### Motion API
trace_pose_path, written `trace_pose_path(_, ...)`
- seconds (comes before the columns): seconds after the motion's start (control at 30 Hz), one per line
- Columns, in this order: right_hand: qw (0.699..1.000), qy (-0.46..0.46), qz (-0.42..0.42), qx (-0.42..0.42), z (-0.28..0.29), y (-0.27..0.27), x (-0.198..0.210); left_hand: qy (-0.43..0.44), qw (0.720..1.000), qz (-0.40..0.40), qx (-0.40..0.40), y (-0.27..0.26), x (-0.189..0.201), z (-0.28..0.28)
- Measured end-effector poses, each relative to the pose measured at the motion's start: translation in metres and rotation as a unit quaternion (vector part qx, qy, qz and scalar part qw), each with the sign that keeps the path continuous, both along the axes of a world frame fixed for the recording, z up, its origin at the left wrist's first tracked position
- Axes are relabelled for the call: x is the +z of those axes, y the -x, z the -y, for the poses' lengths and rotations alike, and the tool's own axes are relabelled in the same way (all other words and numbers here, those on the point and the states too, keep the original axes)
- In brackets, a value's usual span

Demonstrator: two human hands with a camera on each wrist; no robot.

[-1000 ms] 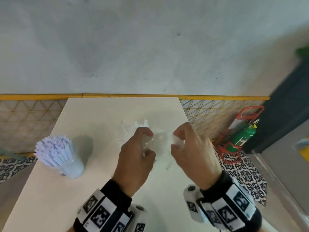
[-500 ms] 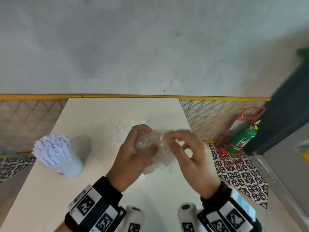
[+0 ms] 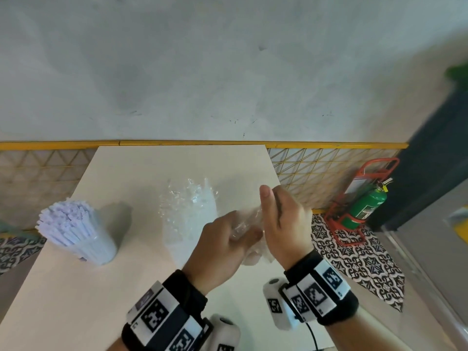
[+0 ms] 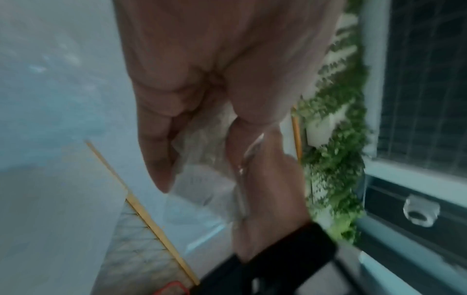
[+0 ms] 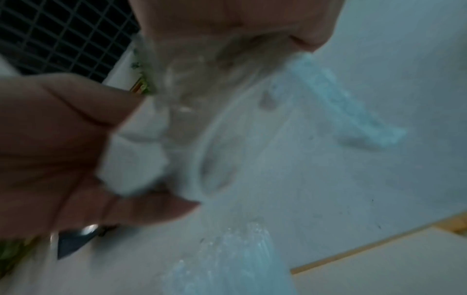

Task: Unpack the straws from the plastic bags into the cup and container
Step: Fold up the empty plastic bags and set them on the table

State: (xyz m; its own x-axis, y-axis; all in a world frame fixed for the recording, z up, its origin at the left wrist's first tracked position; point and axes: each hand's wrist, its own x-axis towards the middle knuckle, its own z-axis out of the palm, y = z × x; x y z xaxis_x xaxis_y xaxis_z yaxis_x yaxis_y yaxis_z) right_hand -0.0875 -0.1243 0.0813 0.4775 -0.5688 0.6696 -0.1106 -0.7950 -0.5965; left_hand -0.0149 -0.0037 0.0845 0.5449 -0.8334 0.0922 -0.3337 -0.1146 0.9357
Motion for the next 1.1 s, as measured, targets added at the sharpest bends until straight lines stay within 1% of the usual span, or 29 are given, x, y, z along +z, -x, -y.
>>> trace_pose_path(0.07, 1.0, 0.021, 0.006, 0.009, 0.005, 0.001, 0.002, -0.001, 1.0, 0.001, -0.013, 0.0, 0.002, 0.004)
trace_pose_path(0.17, 1.0, -0.005, -0.002, 0.013, 0.019, 0.004, 0.001, 0.006, 1.0, -0.024, -0.019, 0.003, -0.001, 0.015)
trace_pose_path(0.23, 0.998, -0.044, -0.034, 0.021, 0.029, 0.007, 0.0, 0.011, 0.999, -0.035, -0.025, 0.008, -0.002, 0.023)
trace_pose_path(0.27, 0.995, -0.07, -0.064, 0.021, 0.033, 0.006, -0.001, 0.012, 0.999, -0.038, -0.031, 0.01, -0.002, 0.026)
trace_pose_path(0.33, 0.982, -0.132, -0.134, 0.033, 0.04, 0.006, -0.005, 0.007, 0.998, -0.049, -0.038, 0.012, -0.006, 0.032)
trace_pose_path(0.37, 0.974, -0.159, -0.152, 0.053, 0.043, 0.008, -0.007, 0.002, 0.998, -0.057, -0.038, 0.011, -0.01, 0.033)
trace_pose_path(0.43, 0.957, -0.224, -0.139, 0.119, 0.051, 0.016, -0.01, -0.013, 0.997, -0.068, -0.027, 0.009, -0.016, 0.034)
trace_pose_path(0.47, 0.944, -0.268, -0.119, 0.152, 0.057, 0.021, -0.014, -0.015, 0.997, -0.073, -0.012, 0.007, -0.02, 0.034)
trace_pose_path(0.5, 0.923, -0.321, -0.106, 0.183, 0.061, 0.029, -0.018, -0.006, 0.996, -0.09, 0.013, 0.006, -0.024, 0.034)
trace_pose_path(0.53, 0.892, -0.386, -0.098, 0.213, 0.064, 0.038, -0.022, 0.011, 0.992, -0.119, 0.04, 0.006, -0.025, 0.033)
trace_pose_path(0.6, 0.806, -0.516, -0.08, 0.279, 0.06, 0.052, -0.037, 0.048, 0.979, -0.179, 0.081, 0.009, -0.028, 0.033)
trace_pose_path(0.63, 0.769, -0.557, -0.062, 0.307, 0.053, 0.056, -0.043, 0.058, 0.974, -0.201, 0.087, 0.011, -0.03, 0.034)
trace_pose_path(0.67, 0.75, -0.578, -0.037, 0.321, 0.045, 0.058, -0.048, 0.062, 0.97, -0.216, 0.087, 0.013, -0.031, 0.035)
trace_pose_path(0.7, 0.744, -0.587, -0.009, 0.319, 0.037, 0.059, -0.051, 0.061, 0.969, -0.223, 0.089, 0.015, -0.034, 0.037)
trace_pose_path(0.73, 0.748, -0.587, 0.02, 0.309, 0.031, 0.058, -0.052, 0.059, 0.97, -0.221, 0.086, 0.015, -0.036, 0.037)
trace_pose_path(0.77, 0.76, -0.577, 0.04, 0.297, 0.028, 0.058, -0.051, 0.057, 0.974, -0.207, 0.078, 0.015, -0.036, 0.036)
trace_pose_path(0.8, 0.786, -0.551, 0.04, 0.279, 0.028, 0.057, -0.052, 0.05, 0.978, -0.19, 0.064, 0.015, -0.035, 0.035)
trace_pose_path(0.83, 0.824, -0.507, 0.015, 0.254, 0.031, 0.057, -0.054, 0.034, 0.983, -0.174, 0.045, 0.012, -0.034, 0.033)
trace_pose_path(0.87, 0.867, -0.445, -0.034, 0.222, 0.037, 0.056, -0.055, 0.019, 0.986, -0.164, 0.023, 0.009, -0.031, 0.031)
trace_pose_path(0.9, 0.897, -0.38, -0.098, 0.205, 0.042, 0.057, -0.057, 0.001, 0.988, -0.153, 0.001, 0.004, -0.029, 0.03)
trace_pose_path(0.93, 0.909, -0.323, -0.169, 0.203, 0.047, 0.059, -0.057, -0.022, 0.99, -0.139, -0.015, -0.001, -0.026, 0.029)
trace_pose_path(0.97, 0.91, -0.276, -0.231, 0.208, 0.052, 0.06, -0.055, -0.05, 0.992, -0.115, -0.021, -0.007, -0.025, 0.029)
trace_pose_path(1.0, 0.908, -0.236, -0.269, 0.217, 0.057, 0.062, -0.051, -0.074, 0.992, -0.1, -0.021, -0.012, -0.024, 0.029)
trace_pose_path(1.03, 0.908, -0.198, -0.287, 0.231, 0.062, 0.063, -0.045, -0.091, 0.992, -0.085, -0.022, -0.015, -0.023, 0.029)
trace_pose_path(1.1, 0.91, -0.136, -0.305, 0.244, 0.067, 0.064, -0.032, -0.116, 0.991, -0.045, -0.051, -0.014, -0.022, 0.029)
